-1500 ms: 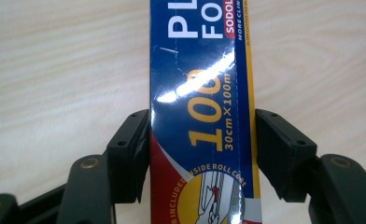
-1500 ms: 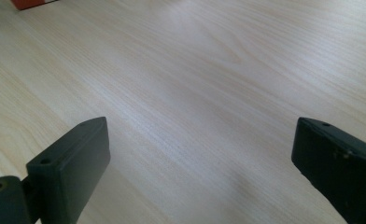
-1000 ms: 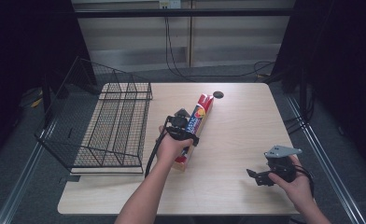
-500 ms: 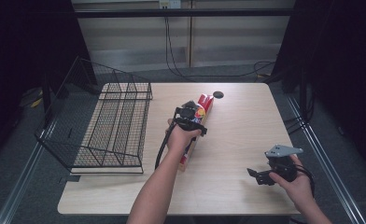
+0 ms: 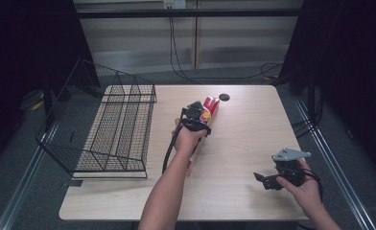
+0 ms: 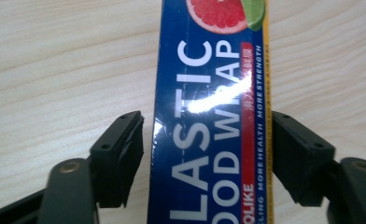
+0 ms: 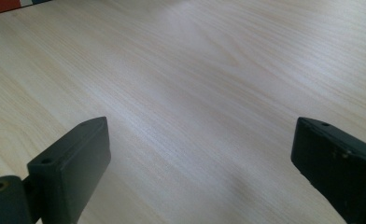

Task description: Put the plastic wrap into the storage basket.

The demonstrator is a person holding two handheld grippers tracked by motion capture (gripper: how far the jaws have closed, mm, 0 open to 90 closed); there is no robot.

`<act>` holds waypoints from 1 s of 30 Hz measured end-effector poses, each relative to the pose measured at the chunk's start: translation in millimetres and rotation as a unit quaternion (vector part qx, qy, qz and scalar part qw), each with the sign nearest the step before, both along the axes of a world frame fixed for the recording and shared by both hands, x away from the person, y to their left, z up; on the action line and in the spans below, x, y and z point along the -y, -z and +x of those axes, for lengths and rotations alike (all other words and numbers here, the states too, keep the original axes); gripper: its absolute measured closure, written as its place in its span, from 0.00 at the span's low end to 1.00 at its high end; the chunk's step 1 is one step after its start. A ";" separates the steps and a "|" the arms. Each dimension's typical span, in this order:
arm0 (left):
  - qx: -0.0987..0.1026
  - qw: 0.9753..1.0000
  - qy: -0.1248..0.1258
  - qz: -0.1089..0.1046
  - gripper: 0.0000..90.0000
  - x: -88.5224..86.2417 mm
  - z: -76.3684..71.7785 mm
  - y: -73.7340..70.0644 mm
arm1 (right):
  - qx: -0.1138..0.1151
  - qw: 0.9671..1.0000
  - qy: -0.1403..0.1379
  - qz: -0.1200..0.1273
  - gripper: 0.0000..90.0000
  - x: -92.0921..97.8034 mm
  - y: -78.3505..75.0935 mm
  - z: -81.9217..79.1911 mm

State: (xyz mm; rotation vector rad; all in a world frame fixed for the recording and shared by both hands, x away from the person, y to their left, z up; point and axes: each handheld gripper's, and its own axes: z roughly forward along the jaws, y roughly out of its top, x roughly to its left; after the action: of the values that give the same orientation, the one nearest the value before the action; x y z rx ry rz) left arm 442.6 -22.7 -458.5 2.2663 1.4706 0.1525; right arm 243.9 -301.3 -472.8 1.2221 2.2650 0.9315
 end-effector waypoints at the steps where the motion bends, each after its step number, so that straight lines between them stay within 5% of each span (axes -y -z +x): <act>1: -0.003 1.000 0.001 0.000 0.39 0.7 1.0 1.0 | 0.000 1.000 0.000 0.000 0.05 0.1 -0.1 0.0; 6: -0.001 1.000 0.011 0.029 0.46 7.3 2.5 -1.6 | 0.000 1.000 0.000 0.000 0.05 -0.4 0.2 -0.2; 19: -0.066 0.996 0.032 0.053 0.50 -4.6 7.4 -31.6 | 0.002 1.000 -0.002 0.000 0.05 -0.8 -0.4 -0.2; 30: -0.061 0.997 0.027 0.045 0.50 -18.2 5.2 -73.6 | 0.002 1.000 0.000 0.005 0.05 -0.9 -1.8 -0.8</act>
State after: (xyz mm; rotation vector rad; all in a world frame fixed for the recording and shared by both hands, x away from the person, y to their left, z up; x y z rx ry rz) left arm 447.8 -4.5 -384.9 2.4237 1.4877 0.0645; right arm 243.1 -300.3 -470.9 1.2237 2.2598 0.9451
